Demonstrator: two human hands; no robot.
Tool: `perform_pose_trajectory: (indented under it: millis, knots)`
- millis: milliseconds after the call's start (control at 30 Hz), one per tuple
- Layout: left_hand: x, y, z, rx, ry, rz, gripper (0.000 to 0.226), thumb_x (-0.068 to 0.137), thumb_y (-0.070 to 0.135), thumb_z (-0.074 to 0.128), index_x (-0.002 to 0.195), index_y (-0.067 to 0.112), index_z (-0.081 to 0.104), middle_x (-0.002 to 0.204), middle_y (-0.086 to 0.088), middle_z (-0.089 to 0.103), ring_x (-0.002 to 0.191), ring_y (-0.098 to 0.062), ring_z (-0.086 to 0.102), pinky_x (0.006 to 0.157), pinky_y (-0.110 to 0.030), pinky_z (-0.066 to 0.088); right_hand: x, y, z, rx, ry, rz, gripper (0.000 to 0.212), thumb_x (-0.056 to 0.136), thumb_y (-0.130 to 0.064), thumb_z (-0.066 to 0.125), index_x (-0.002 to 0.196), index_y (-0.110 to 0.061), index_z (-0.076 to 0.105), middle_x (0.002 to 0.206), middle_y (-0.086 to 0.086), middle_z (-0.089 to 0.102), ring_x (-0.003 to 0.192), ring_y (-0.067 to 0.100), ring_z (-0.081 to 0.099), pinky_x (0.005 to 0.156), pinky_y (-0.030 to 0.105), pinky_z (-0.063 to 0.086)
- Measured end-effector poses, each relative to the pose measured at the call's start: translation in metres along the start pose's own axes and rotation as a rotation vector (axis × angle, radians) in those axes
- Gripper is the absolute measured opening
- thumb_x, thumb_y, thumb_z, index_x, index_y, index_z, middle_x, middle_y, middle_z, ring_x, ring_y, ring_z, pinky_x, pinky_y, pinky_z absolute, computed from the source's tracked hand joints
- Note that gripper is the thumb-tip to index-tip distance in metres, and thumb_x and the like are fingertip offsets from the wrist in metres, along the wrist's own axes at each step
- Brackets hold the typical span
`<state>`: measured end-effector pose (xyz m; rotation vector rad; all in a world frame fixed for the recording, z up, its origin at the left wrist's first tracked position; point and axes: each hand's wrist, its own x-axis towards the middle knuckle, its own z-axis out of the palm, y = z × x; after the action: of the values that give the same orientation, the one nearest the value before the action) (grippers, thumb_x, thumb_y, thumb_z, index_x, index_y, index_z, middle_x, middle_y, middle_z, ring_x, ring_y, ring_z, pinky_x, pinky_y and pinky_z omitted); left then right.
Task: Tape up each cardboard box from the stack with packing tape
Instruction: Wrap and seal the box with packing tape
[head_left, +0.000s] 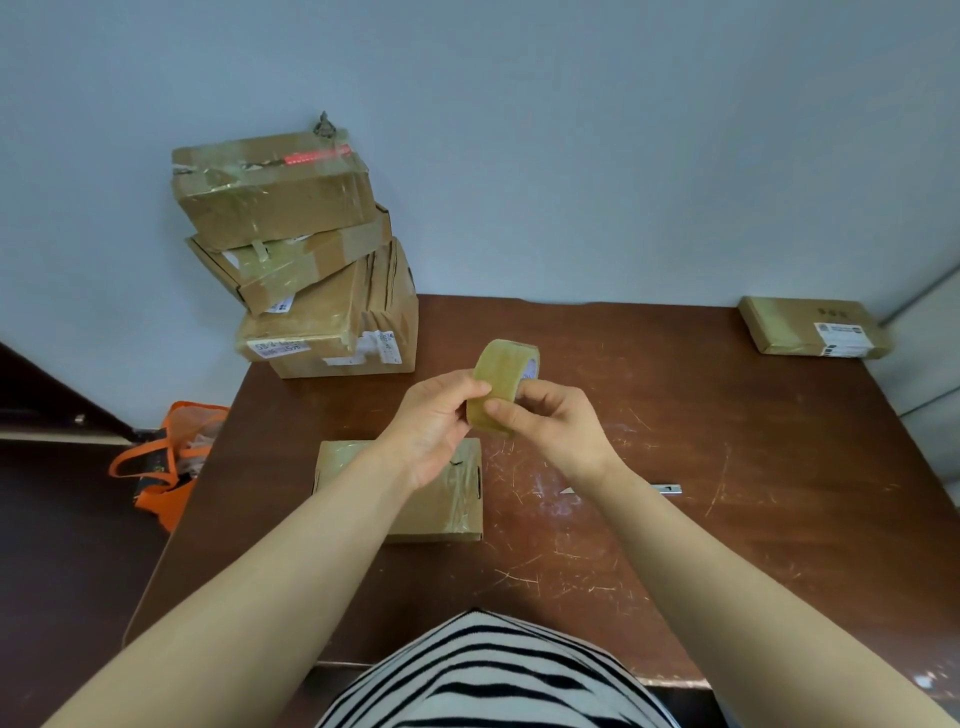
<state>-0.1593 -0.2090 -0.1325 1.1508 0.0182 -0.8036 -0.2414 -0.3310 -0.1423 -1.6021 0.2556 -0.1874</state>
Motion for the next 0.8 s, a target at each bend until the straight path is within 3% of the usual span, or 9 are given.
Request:
perform_pose_trajectory:
  millis: [100, 200, 300, 367, 433, 533, 600, 667, 800]
  knots:
    - [-0.001, 0.002, 0.000, -0.033, 0.004, 0.010, 0.014, 0.089, -0.002, 0.053, 0.092, 0.002, 0.065, 0.087, -0.010, 0.068, 0.080, -0.017, 0.065, 0.071, -0.025, 0.055, 0.003, 0.007, 0.002, -0.185, 0.014, -0.117, 0.014, 0.084, -0.008, 0.071, 0.090, 0.004, 0.072, 0.080, 0.031, 0.062, 0.064, 0.020, 0.048, 0.062, 0.034, 0.043]
    - [0.001, 0.007, 0.001, -0.017, 0.014, 0.002, 0.009, 0.089, 0.005, 0.054, 0.088, 0.005, 0.063, 0.091, -0.013, 0.065, 0.087, -0.023, 0.062, 0.083, -0.038, 0.051, 0.003, 0.013, 0.003, -0.429, -0.029, -0.229, 0.005, 0.083, -0.006, 0.071, 0.084, -0.001, 0.073, 0.080, 0.014, 0.066, 0.069, 0.021, 0.058, 0.069, 0.038, 0.052]
    - [0.001, 0.009, 0.002, 0.003, 0.019, -0.017, 0.008, 0.089, 0.007, 0.055, 0.086, 0.006, 0.061, 0.094, -0.014, 0.062, 0.091, -0.025, 0.059, 0.088, -0.041, 0.049, 0.004, 0.014, 0.001, -0.575, -0.086, -0.282, 0.015, 0.082, -0.013, 0.070, 0.074, -0.001, 0.068, 0.077, 0.007, 0.064, 0.072, 0.023, 0.059, 0.068, 0.043, 0.050]
    - [0.000, 0.009, 0.000, 0.023, 0.005, -0.019, 0.009, 0.090, 0.006, 0.053, 0.084, 0.007, 0.061, 0.087, -0.010, 0.063, 0.084, -0.021, 0.059, 0.078, -0.035, 0.050, -0.001, 0.007, 0.001, -0.504, -0.025, -0.248, 0.025, 0.079, -0.025, 0.065, 0.068, -0.003, 0.069, 0.066, 0.007, 0.062, 0.062, 0.017, 0.056, 0.059, 0.035, 0.049]
    - [0.000, 0.009, -0.005, 0.085, -0.019, -0.018, 0.012, 0.089, 0.003, 0.052, 0.082, 0.007, 0.060, 0.083, -0.007, 0.062, 0.081, -0.019, 0.058, 0.075, -0.031, 0.049, -0.005, -0.007, -0.004, -0.204, 0.213, -0.219, 0.030, 0.075, -0.023, 0.055, 0.052, -0.003, 0.062, 0.051, 0.002, 0.054, 0.052, 0.008, 0.047, 0.053, 0.024, 0.040]
    - [0.000, 0.010, -0.012, 0.250, -0.091, -0.030, 0.012, 0.085, 0.004, 0.055, 0.080, 0.010, 0.064, 0.079, -0.003, 0.063, 0.079, -0.017, 0.056, 0.075, -0.030, 0.047, 0.007, -0.027, -0.018, -0.044, 0.421, -0.154, 0.023, 0.082, -0.010, 0.050, 0.061, -0.010, 0.059, 0.063, -0.004, 0.058, 0.061, 0.006, 0.048, 0.060, 0.016, 0.039]
    - [-0.001, 0.013, -0.012, 0.333, -0.145, -0.042, 0.009, 0.073, 0.012, 0.059, 0.071, 0.015, 0.067, 0.074, 0.000, 0.062, 0.073, -0.015, 0.055, 0.072, -0.029, 0.045, 0.020, -0.033, -0.026, -0.100, 0.245, -0.009, 0.020, 0.091, -0.010, 0.049, 0.088, -0.016, 0.067, 0.093, -0.006, 0.068, 0.084, 0.003, 0.057, 0.074, 0.013, 0.041]
    - [-0.002, 0.016, -0.009, 0.371, -0.181, -0.062, 0.013, 0.065, 0.017, 0.057, 0.060, 0.022, 0.068, 0.069, 0.003, 0.061, 0.069, -0.012, 0.054, 0.070, -0.028, 0.044, 0.027, -0.030, -0.028, -0.124, -0.003, 0.109, 0.025, 0.096, -0.012, 0.046, 0.103, -0.017, 0.069, 0.106, -0.005, 0.069, 0.095, 0.004, 0.060, 0.081, 0.013, 0.045]
    - [-0.002, 0.015, -0.013, 0.353, -0.193, -0.067, 0.011, 0.067, 0.019, 0.059, 0.059, 0.020, 0.066, 0.067, 0.003, 0.060, 0.071, -0.014, 0.053, 0.070, -0.028, 0.041, 0.025, -0.020, -0.021, -0.074, -0.155, 0.134, 0.022, 0.095, -0.006, 0.047, 0.092, -0.013, 0.068, 0.082, -0.009, 0.067, 0.074, 0.003, 0.060, 0.068, 0.015, 0.047]
